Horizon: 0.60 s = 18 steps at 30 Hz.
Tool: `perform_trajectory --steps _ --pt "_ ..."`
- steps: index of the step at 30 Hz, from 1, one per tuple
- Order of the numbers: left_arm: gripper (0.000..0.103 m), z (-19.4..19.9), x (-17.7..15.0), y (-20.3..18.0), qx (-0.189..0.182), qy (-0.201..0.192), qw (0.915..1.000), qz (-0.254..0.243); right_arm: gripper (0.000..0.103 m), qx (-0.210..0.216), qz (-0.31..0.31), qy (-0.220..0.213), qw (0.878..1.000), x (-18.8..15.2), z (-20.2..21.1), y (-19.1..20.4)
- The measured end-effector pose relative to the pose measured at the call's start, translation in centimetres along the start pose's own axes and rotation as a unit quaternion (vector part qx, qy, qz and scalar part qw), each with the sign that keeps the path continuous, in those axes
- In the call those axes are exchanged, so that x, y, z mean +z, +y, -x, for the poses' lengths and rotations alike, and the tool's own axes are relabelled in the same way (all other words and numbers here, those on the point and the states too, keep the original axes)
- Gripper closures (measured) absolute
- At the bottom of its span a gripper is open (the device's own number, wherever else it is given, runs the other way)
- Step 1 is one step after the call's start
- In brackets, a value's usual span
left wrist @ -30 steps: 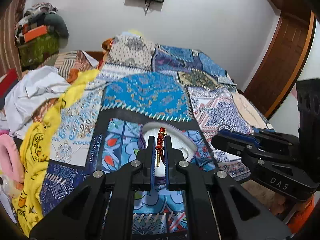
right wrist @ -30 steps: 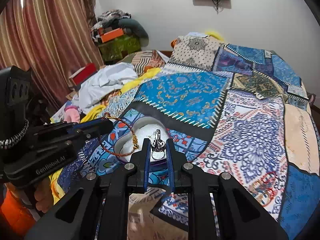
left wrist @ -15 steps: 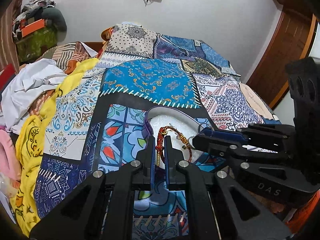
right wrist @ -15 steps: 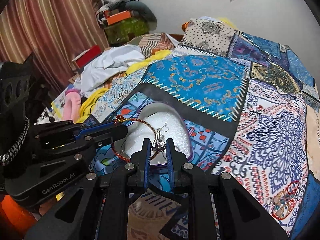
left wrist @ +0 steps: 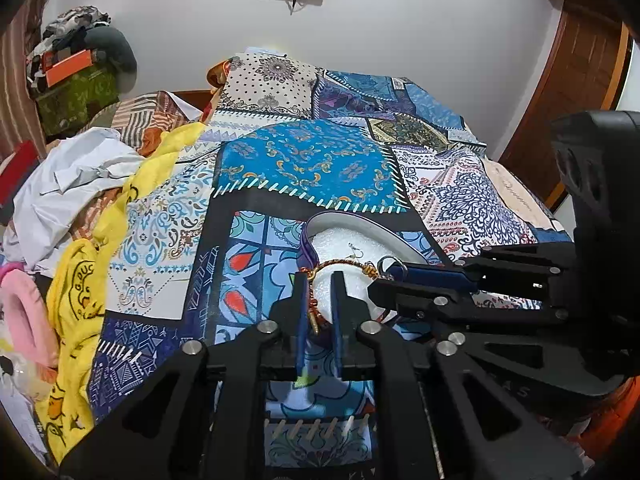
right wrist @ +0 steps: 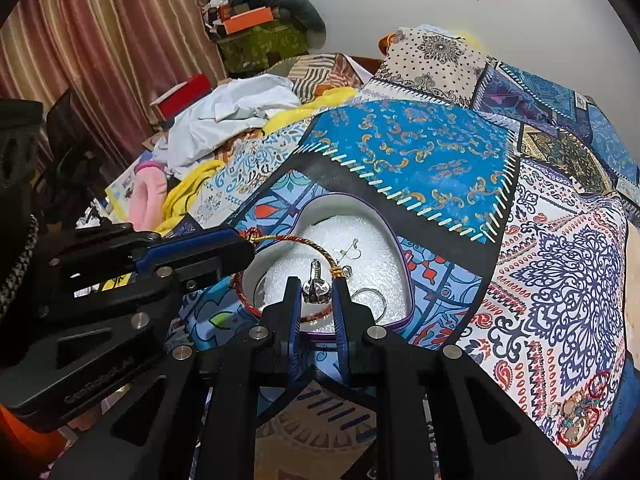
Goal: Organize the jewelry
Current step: 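Lower the bracelet and earring into the heart tin and open both tools, then move both tools back to the remaining jewelry on the cloth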
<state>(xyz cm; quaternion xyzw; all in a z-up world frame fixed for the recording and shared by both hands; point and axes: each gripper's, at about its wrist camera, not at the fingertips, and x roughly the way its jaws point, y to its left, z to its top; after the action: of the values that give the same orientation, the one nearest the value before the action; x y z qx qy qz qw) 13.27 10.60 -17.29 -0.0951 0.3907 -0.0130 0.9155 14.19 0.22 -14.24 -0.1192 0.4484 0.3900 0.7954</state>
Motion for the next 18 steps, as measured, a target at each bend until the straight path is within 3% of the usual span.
perform_trajectory --steps 4,8,18 --pt "0.084 0.5 0.1 -0.1 0.009 -0.004 0.9999 -0.004 0.088 0.007 -0.012 0.008 1.0 0.1 0.0 -0.3" --pt "0.076 1.4 0.3 -0.3 0.013 -0.011 0.9999 -0.004 0.071 0.008 -0.033 0.005 0.999 0.0 0.5 -0.9" --pt "0.065 3.6 0.9 -1.8 0.025 -0.029 0.9991 -0.019 0.07 -0.012 -0.046 -0.041 0.998 -0.2 4.7 -1.8"
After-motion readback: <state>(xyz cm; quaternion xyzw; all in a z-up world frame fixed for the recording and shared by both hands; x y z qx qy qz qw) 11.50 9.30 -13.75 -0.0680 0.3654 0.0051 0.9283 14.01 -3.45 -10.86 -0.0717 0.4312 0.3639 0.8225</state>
